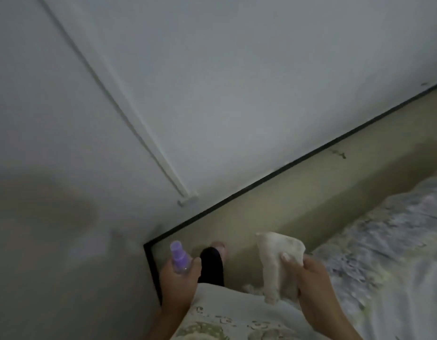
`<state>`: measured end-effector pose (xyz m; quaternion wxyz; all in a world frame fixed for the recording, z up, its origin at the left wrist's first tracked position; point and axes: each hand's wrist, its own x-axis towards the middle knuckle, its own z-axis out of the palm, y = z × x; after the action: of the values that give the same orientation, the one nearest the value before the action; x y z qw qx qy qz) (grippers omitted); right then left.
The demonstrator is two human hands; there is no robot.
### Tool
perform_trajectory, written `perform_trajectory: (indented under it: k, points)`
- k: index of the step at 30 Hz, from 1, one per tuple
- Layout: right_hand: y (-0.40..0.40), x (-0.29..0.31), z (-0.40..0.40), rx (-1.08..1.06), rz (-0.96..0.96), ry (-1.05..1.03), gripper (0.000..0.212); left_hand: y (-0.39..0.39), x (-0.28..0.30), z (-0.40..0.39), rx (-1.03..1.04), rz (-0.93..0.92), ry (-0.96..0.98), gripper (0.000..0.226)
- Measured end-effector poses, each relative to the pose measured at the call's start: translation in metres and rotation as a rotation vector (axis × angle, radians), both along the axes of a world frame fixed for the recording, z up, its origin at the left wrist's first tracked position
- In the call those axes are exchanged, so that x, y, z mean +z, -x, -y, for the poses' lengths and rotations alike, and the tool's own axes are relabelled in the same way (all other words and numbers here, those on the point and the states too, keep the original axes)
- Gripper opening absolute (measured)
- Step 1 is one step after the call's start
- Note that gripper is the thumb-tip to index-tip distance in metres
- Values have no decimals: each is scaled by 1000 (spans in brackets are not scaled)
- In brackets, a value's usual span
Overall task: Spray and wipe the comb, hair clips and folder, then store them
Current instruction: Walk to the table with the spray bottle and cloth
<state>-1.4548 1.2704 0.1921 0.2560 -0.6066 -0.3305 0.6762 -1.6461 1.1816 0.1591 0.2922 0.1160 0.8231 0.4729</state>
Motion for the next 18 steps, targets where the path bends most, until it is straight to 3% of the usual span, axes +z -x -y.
perform_trajectory:
  k: [8, 13, 18]
  points:
    - [22, -8, -98, -566, -26, 50, 9, 44, 8, -205, -426, 24, -9, 30]
    - [-16, -13, -177, -882, -40, 81, 11, -6, -9, -342, -769, 42, 4, 33]
    - [-69, -14, -269, -942, -30, 35, 14, -75, -16, -444, -893, 70, -2, 32]
